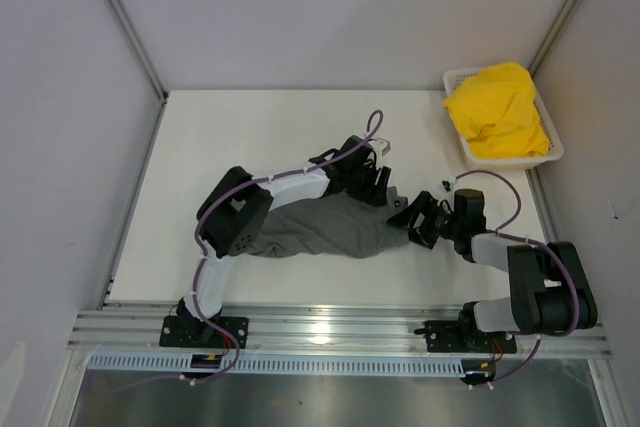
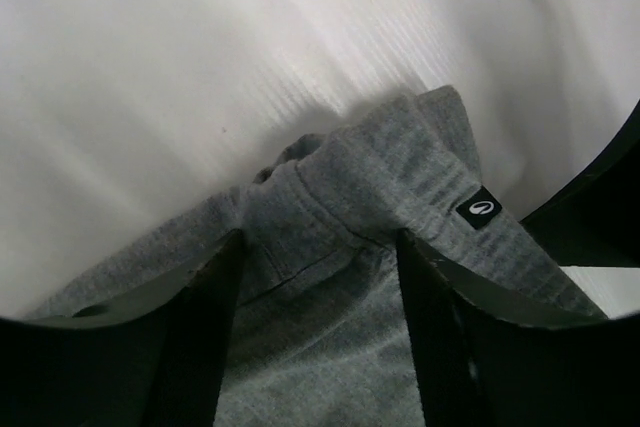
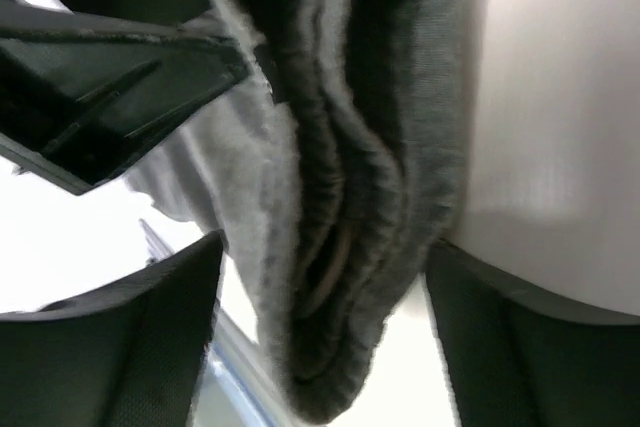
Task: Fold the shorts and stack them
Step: Fold the shorts
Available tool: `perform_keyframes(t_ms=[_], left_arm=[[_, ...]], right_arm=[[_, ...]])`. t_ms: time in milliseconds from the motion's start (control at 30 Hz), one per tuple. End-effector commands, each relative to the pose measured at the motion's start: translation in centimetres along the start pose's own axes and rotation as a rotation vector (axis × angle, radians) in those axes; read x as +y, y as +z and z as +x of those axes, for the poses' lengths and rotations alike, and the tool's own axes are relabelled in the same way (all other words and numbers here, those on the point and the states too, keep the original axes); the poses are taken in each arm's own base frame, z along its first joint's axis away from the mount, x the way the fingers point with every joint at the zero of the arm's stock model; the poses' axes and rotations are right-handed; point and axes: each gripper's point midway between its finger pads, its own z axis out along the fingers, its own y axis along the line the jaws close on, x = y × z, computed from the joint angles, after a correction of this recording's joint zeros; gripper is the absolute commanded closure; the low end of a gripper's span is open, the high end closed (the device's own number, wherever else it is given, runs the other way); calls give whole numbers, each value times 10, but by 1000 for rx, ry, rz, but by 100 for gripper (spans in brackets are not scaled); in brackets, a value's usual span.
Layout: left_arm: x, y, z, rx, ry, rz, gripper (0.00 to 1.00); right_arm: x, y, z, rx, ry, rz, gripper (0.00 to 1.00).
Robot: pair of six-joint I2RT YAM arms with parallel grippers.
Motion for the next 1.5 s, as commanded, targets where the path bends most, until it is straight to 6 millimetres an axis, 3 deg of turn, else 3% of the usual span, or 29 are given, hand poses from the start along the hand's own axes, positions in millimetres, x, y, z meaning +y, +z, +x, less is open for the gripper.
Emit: perform_keyframes(t_ms=[0, 33, 100, 133, 167, 200, 300, 567, 767, 800, 867, 967, 1000, 1100, 1267, 1367, 1400, 1467], left_arm=[[-23, 4, -20, -45, 53, 45, 36], [-24, 6, -19, -42, 56, 46, 37], [-29, 10, -19, -39, 67, 54, 39], [-32, 11, -18, -35, 74, 57, 39], [-33, 13, -17, -35, 78, 62, 40], [-36, 13, -18, -36, 83, 72, 40], [-42, 15, -14, -37, 107, 86, 41], [-42, 30, 6, 5, 165, 92, 42], [-40, 41, 17, 17, 176, 96, 43], [-40, 41, 17, 15, 172, 94, 43], [-43, 37, 12, 4, 168, 101, 43], [-50, 29, -1, -25, 169, 128, 43], [-51, 28, -1, -24, 167, 133, 43], [-51, 23, -13, -30, 143, 129, 42], [-45, -10, -49, -90, 60, 137, 35], [-34, -52, -72, -156, -13, 124, 30], [-30, -79, -85, -203, -42, 114, 28], [-18, -101, -86, -236, -79, 76, 24]], right_arm=[[-25, 0, -1, -20, -33, 107, 23], [-25, -1, -1, -21, -40, 106, 38], [-22, -1, 0, -21, -55, 96, 46], [-20, -1, 3, -13, -70, 96, 45], [-19, -1, 2, -21, -81, 105, 41], [-18, 0, 3, -22, -86, 112, 26], [-23, 0, 1, -33, -73, 139, 6], [-29, 6, -13, -40, -66, 154, 5], [-29, 10, -18, -35, -63, 147, 34], [-29, 10, -18, -36, -63, 148, 46], [-29, 9, -18, -36, -67, 149, 58], [-29, 8, -18, -41, -75, 152, 65], [-29, 8, -18, -41, -76, 154, 79], [-28, 9, -21, -37, -88, 167, 98], [-31, 4, -27, -33, -150, 319, 100], [-24, -8, -36, -61, -192, 408, 100], [-20, -11, -39, -68, -210, 415, 100], [-12, -21, -47, -93, -223, 442, 100]])
